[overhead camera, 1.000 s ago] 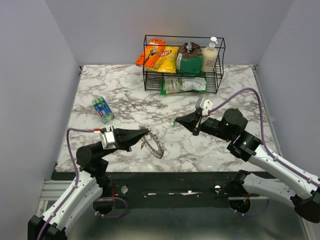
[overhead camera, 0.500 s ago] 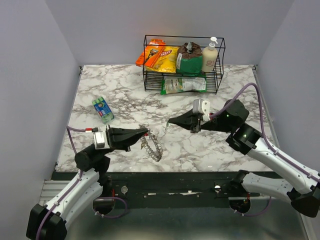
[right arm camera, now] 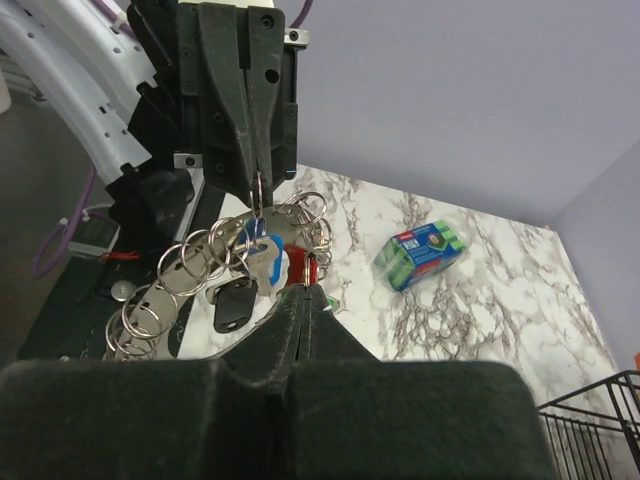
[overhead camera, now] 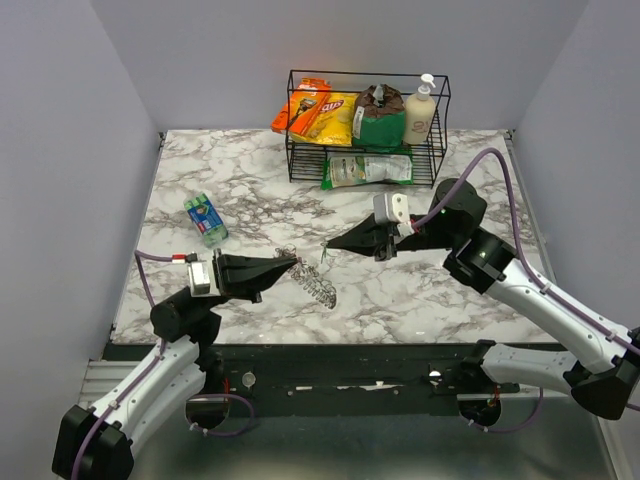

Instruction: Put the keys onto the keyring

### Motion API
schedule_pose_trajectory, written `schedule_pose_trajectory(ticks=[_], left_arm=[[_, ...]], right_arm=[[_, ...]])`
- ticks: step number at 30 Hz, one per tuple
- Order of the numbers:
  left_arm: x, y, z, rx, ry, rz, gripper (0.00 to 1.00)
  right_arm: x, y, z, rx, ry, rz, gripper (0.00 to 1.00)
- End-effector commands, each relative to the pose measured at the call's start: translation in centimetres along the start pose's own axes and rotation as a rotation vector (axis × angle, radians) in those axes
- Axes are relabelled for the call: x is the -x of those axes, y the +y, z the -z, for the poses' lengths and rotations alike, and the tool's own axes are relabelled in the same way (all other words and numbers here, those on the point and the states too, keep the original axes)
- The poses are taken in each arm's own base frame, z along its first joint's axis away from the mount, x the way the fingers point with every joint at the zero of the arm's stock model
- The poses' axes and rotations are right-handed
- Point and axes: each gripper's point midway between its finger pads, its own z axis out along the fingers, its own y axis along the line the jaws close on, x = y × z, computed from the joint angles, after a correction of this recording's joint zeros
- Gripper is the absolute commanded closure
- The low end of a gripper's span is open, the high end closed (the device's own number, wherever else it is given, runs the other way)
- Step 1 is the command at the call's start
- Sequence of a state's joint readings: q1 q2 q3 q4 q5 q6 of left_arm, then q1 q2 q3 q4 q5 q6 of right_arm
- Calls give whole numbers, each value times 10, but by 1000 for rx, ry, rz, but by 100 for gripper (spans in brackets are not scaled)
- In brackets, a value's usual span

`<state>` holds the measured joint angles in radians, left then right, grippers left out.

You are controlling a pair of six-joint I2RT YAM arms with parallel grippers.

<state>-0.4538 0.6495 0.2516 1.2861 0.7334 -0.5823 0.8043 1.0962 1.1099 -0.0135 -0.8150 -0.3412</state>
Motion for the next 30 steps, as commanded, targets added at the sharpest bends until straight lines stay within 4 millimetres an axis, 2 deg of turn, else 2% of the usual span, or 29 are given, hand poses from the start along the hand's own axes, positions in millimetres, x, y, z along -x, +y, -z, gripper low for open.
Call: schedule_pose_trajectory(ticks=[1,9,17,30], left_arm=[[13,-3,0,-8,-47,-78,100],[7,3,0,17,-9,-80,100],[0,5,0,21,21,-72,100],[-11,11,0,39,59,-63,100]], right_arm=[[10,11,-2,72,-15,-13,100],[10,18,-7,136,-26,-54,100],[1,10,-16,136,-5,-99,99],[-6,11,-25,167,19,-122,99]])
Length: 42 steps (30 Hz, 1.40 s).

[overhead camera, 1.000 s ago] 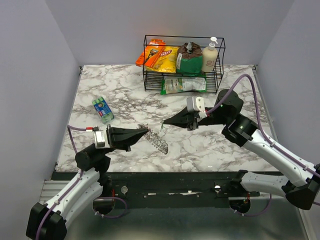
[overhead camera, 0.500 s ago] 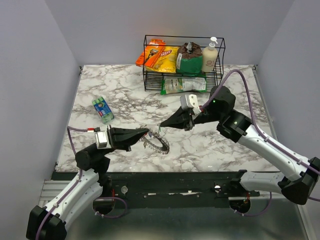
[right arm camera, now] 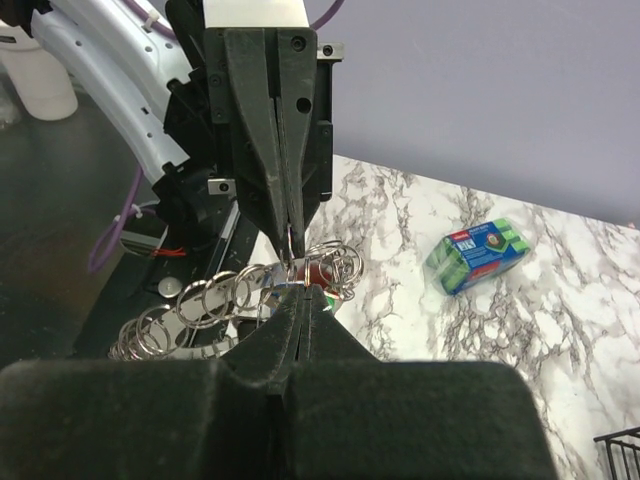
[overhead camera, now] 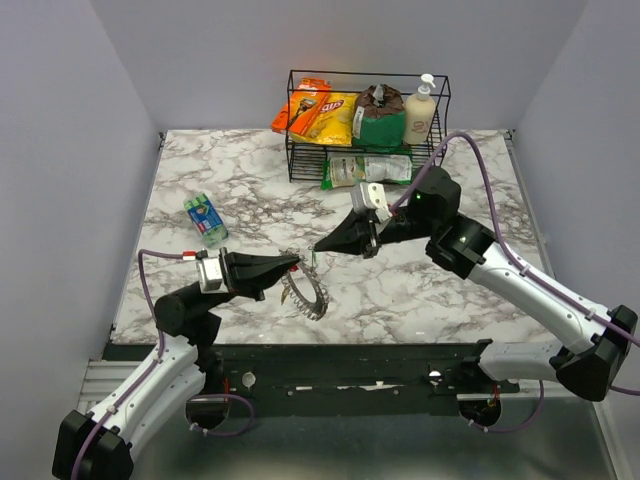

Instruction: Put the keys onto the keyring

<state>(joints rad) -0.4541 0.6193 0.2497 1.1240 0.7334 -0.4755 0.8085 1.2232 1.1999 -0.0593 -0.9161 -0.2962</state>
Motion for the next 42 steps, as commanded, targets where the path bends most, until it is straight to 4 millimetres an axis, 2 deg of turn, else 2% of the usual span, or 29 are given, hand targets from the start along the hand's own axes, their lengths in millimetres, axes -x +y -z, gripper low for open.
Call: schedule_pose_trajectory(ticks=[1,10,20,24,27,31,38,39,41,42], left_arm=[[11,0,-5,-5,-30,-44,100],[10,5,-6,15,-25,-51,100],[12,4,-7,12,-26,-55,100],[10,3,-7,10,-22,-54,100],[11,4,-6,15,-14,-68,100],[9,6,-5,30,18,-83,100],[18,4,-4,29,23,-126,100],[16,6,1,34,40,-70,100],[40,14,12,81,-45,-138,100],[40,13,15,81,-48,-179,100]], right_arm=[[2,7,-7,55,9,-22,99],[-3,16,-13,88,29,-29,99],[-9,13,-13,71,48,-38,99],[-6,9,-10,26,41,-14,99],[4,4,-5,-26,21,22,99],[1,3,-3,-38,29,31,99],[-8,7,-6,-3,46,11,99],[-13,7,-7,3,62,0,99],[-18,8,-9,16,78,-10,99],[-18,8,-9,22,84,-13,99]])
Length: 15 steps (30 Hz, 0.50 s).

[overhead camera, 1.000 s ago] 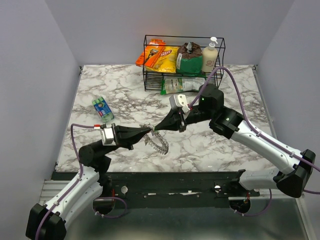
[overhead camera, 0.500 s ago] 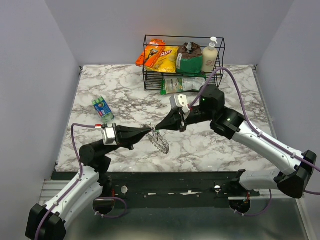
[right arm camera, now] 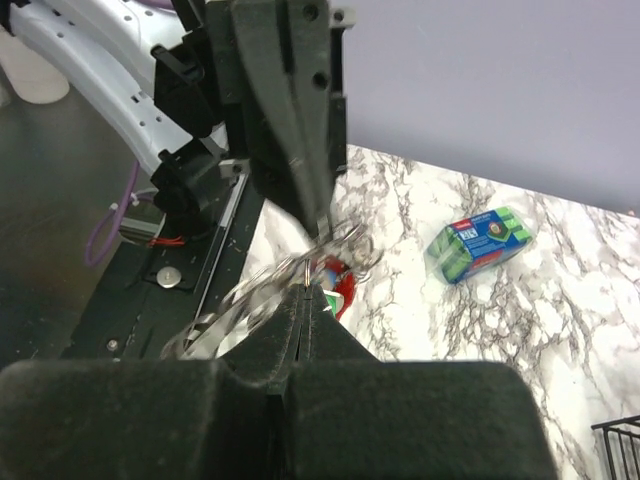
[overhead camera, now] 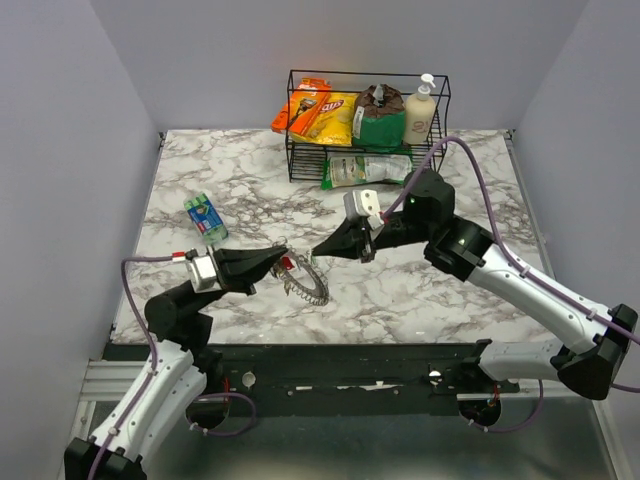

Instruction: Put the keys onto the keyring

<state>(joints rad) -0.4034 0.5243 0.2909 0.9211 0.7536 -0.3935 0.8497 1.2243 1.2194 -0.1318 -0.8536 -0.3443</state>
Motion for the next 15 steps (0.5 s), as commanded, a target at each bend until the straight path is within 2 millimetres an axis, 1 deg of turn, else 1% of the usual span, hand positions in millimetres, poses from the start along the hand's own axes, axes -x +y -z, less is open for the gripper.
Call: schedule_pose_trajectory(ticks=[1,2,3,4,5,8,15], left_arm=[[32,8,11,56,-80,-105,100],[31,7,11,51,-62,-104,100],[36,7,8,45,-49,-105,100],[25,6,7,32,5,-81,100],[24,7,6,29,15,-67,100],[28,4,7,27,-16,-74,100],[26,3,7,16,-8,-80,100]], right_arm=[[-17,3,-7,39,49,-31,99],[-18,3,-7,44,49,-34,99],[-18,3,-8,49,49,-38,99],[-18,3,-9,55,48,-40,99],[-18,3,-10,57,48,-44,99],[-16,3,-11,62,44,-46,99],[-14,-3,-9,30,48,-41,99]])
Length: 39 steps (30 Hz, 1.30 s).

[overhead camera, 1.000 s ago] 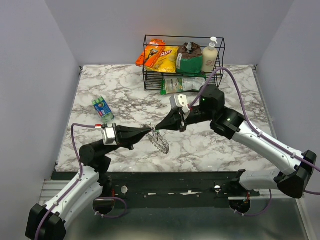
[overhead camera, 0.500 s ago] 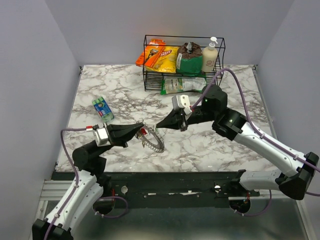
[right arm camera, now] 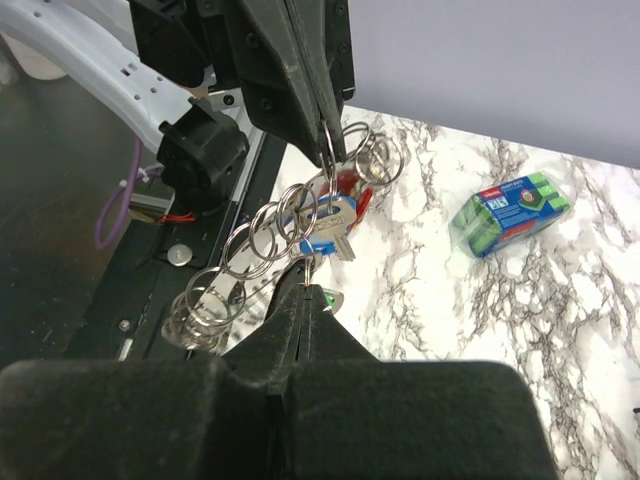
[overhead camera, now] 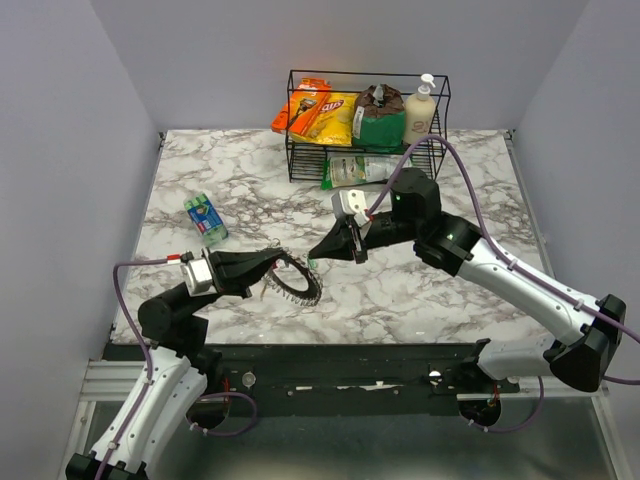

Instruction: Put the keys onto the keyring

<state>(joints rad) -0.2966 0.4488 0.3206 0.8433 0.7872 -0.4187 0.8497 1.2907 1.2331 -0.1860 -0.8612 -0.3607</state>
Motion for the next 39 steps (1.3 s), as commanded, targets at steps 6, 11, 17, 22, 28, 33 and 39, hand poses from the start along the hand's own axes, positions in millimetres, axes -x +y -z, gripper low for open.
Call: schedule_pose_trajectory(ticks=[6,11,17,22,28,33,39], left_arm=[[8,-10,-4,-66,1,-27,100],[5,-22,-6,-141,31,-9,100],[7,-28,-7,-165,19,-18,100],[3,-24,-8,-136,23,7,100],[-2,-14,-11,-81,18,21,100],[-7,-11,-15,-70,35,25,100],[-10,-4,-17,-38,48,9,100]], right_arm=[[12,-11,3,-67,-2,41,99],[12,-25,6,-144,-1,64,99],[12,-31,4,-164,1,73,99],[22,-18,5,-99,-34,84,99],[25,-6,5,-40,-47,81,99],[24,-1,6,-20,-45,77,99],[24,6,6,18,-41,68,99]])
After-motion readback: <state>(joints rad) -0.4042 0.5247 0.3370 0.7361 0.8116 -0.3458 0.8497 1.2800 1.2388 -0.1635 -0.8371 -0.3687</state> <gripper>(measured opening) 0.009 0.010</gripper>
